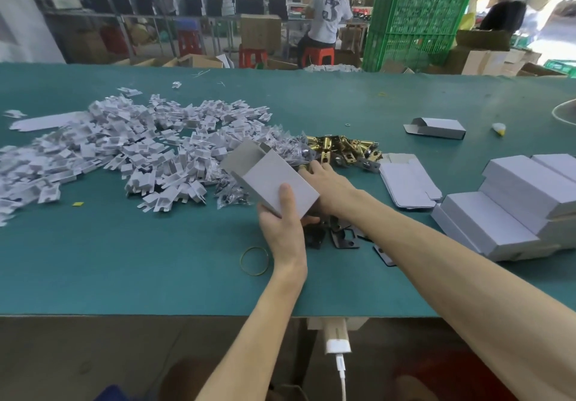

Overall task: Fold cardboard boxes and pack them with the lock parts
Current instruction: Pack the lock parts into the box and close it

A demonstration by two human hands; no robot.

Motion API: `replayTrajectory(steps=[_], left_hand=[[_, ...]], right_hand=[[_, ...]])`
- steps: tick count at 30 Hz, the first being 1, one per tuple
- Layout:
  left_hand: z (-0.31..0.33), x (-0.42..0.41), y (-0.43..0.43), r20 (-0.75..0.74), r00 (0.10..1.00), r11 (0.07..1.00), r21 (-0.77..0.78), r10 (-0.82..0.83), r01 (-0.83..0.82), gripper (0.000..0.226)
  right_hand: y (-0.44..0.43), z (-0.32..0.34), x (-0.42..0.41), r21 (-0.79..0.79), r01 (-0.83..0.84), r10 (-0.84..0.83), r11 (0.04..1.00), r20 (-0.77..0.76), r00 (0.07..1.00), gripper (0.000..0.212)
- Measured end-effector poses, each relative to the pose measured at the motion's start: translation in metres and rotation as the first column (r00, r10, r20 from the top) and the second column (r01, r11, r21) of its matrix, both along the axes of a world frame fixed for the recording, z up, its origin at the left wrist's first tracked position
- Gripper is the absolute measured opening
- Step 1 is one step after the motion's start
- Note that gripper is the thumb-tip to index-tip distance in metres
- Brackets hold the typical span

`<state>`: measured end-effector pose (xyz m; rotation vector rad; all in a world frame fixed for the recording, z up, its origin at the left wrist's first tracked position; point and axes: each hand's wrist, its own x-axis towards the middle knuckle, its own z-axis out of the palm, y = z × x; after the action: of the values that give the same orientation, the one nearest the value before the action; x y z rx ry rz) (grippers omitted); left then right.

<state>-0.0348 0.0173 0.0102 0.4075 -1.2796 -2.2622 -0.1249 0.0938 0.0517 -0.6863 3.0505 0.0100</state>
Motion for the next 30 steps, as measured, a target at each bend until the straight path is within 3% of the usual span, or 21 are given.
replayTrajectory(steps=[4, 8, 13, 20, 27, 30], left_hand=[[0.000, 0.000, -0.002, 0.004, 1.000, 1.000, -0.010, 0.009, -0.009, 0.019], [-0.002, 0.002, 0.001, 0.019, 0.999, 0.996, -0.081, -0.030, 0.032, 0.030], [0.001, 0.009, 0.004, -0.029, 0.982, 0.968, -0.178, -0.186, 0.178, 0.033], [0.001, 0.015, 0.009, -0.006, 0.915, 0.875, -0.295, -0.404, 0.384, 0.039], [-0.005, 0.013, 0.008, 0.017, 0.859, 0.797, -0.363, -0.512, 0.483, 0.043], [-0.004, 0.014, 0.007, -0.008, 0.832, 0.762, -0.406, -0.555, 0.505, 0.045]], right_hand=[[0.003, 0.001, 0.000, -0.143, 0.023, -0.026, 0.989, -0.015, 1.000, 0.030], [0.019, 0.010, 0.002, -0.359, 0.093, -0.092, 0.929, 0.019, 0.996, 0.024], [0.048, 0.033, 0.008, -0.696, 0.191, -0.271, 0.693, -0.006, 0.963, 0.011], [0.087, 0.088, 0.050, -0.912, 0.042, -0.315, 0.408, -0.097, 0.944, 0.024], [0.088, 0.132, 0.098, -0.886, -0.214, -0.146, 0.412, -0.296, 0.944, 0.018], [0.079, 0.135, 0.103, -0.837, -0.183, -0.100, 0.516, -0.270, 0.958, 0.018]])
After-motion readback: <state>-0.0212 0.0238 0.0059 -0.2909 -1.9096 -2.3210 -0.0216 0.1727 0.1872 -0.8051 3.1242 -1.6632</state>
